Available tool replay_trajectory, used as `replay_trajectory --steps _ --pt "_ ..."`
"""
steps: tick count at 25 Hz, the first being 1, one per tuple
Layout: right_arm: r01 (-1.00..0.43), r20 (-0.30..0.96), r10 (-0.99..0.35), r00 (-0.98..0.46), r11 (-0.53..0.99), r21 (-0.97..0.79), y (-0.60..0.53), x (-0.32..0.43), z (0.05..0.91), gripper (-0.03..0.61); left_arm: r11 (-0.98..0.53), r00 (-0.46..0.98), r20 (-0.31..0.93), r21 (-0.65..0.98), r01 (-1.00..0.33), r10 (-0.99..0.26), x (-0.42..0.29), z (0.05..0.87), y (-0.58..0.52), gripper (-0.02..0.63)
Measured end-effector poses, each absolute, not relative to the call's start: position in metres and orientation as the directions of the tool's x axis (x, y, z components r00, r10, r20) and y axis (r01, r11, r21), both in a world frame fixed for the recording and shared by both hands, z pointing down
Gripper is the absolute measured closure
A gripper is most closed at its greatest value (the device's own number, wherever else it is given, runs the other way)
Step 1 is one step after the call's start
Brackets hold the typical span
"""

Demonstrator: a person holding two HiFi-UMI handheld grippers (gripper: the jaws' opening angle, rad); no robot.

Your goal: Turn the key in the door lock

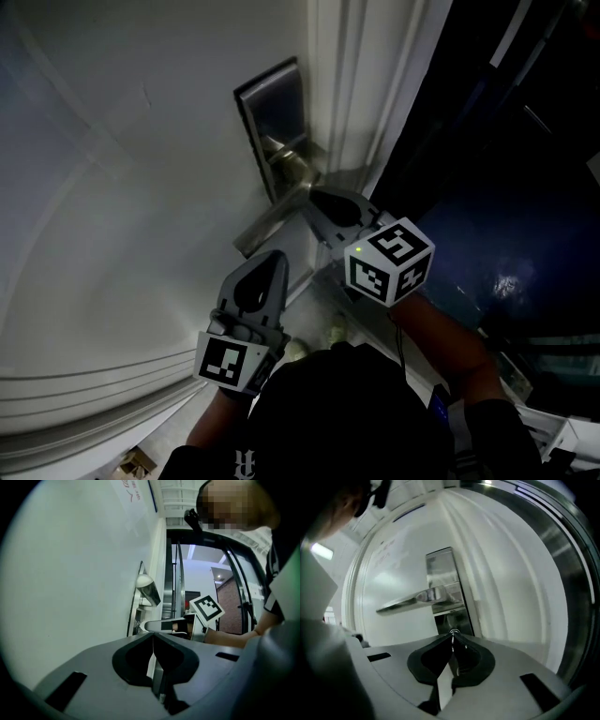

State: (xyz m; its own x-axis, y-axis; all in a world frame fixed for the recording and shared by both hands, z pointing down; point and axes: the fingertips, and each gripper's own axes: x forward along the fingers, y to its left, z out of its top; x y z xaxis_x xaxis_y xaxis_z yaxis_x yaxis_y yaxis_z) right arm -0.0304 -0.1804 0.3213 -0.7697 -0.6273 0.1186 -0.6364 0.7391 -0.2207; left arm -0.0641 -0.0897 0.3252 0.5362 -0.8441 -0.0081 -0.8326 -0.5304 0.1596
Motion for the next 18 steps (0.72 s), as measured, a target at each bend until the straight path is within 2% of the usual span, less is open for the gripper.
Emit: replay_trajectory --steps 4,9,13,18 --pt "-0.47 0.065 -0.551 -0.832 0.639 -0.609 -0.183 -0.028 0.325 0.557 -0.53 0.537 -0.002 0.16 -0.833 -0.844 -0.064 0.327 -0.09 0.606" --pt "-0.21 -0.033 -0.511 -0.859 0.41 -0.888 -0.189 -0.023 0.334 0.557 -0.53 0.537 0.0 0.161 -0.833 -0.844 -0.064 0.328 -0.092 0.606" --pt "-0.022 -0.129 -0.495 -0.859 0.288 -0.957 -0.188 -0.025 0.334 0.557 -0.533 0.54 0.0 0.16 -0.831 -0.842 -0.061 0.328 -0.093 0.606" --pt "0.043 -0.165 -0.495 -0.853 0.249 -0.968 -0.188 -0.026 0.335 0.557 -0.537 0.544 0.001 0.156 -0.829 -0.839 -0.058 0.328 -0.095 0.606"
